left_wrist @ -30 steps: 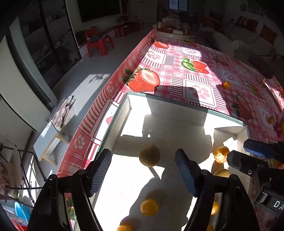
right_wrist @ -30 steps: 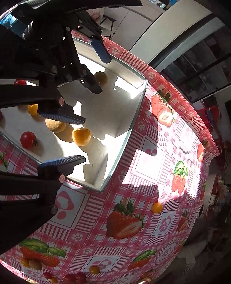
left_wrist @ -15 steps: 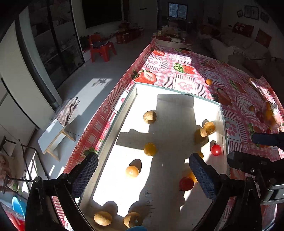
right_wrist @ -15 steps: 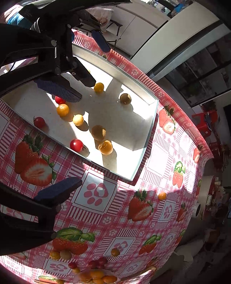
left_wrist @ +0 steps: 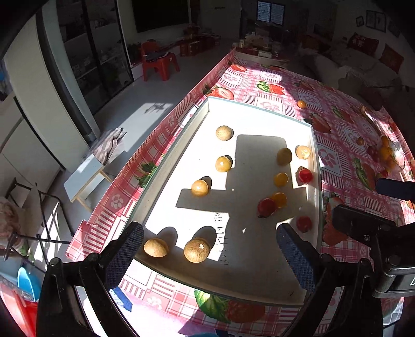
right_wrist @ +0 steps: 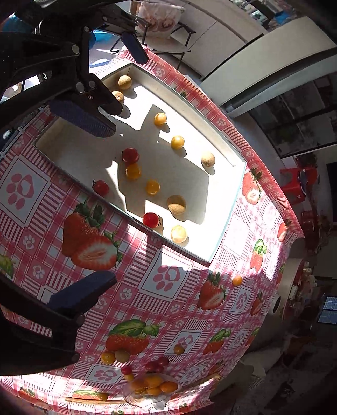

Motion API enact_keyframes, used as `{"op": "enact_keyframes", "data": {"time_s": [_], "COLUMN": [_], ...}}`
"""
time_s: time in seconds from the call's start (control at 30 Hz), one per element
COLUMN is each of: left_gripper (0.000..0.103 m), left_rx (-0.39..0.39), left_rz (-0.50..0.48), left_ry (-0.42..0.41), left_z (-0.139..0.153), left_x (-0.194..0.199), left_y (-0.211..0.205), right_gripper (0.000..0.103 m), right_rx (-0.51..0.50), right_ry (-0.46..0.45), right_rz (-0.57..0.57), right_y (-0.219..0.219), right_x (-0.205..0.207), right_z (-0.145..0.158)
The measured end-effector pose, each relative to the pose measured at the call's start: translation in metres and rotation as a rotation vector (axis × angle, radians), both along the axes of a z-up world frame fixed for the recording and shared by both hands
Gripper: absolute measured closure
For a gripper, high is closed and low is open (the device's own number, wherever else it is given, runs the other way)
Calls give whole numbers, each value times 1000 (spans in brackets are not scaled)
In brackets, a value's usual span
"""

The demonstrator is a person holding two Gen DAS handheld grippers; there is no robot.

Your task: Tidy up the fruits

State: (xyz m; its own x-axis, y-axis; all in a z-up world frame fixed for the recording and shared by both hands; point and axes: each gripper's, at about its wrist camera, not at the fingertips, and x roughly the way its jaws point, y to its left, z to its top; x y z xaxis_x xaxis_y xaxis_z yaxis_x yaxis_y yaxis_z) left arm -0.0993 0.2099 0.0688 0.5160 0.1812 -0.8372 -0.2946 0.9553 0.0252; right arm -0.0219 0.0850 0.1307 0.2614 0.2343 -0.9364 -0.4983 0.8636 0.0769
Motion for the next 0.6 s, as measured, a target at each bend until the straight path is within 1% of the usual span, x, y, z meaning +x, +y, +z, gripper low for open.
{"op": "enact_keyframes", "data": {"time_s": [0.13,0.27,0.6], "left_gripper": [0,0,0], "left_rx": [43,45,85], "left_rz": [-1,-11,-23], "left_ry": [-6,-6,-7], "left_z": [3,4,6], "left_x": [-10,-17,-29], "left_y": [-8,-13,-23], "right_gripper": [0,0,0], "right_rx": [-7,-20,-26], "right_ry": [-8,-35,-71], "right_rz": [0,-14,-32], "right_y": [-1,-4,-13], "right_x": [-14,-26,-44], "right_z": [3,7,13]}}
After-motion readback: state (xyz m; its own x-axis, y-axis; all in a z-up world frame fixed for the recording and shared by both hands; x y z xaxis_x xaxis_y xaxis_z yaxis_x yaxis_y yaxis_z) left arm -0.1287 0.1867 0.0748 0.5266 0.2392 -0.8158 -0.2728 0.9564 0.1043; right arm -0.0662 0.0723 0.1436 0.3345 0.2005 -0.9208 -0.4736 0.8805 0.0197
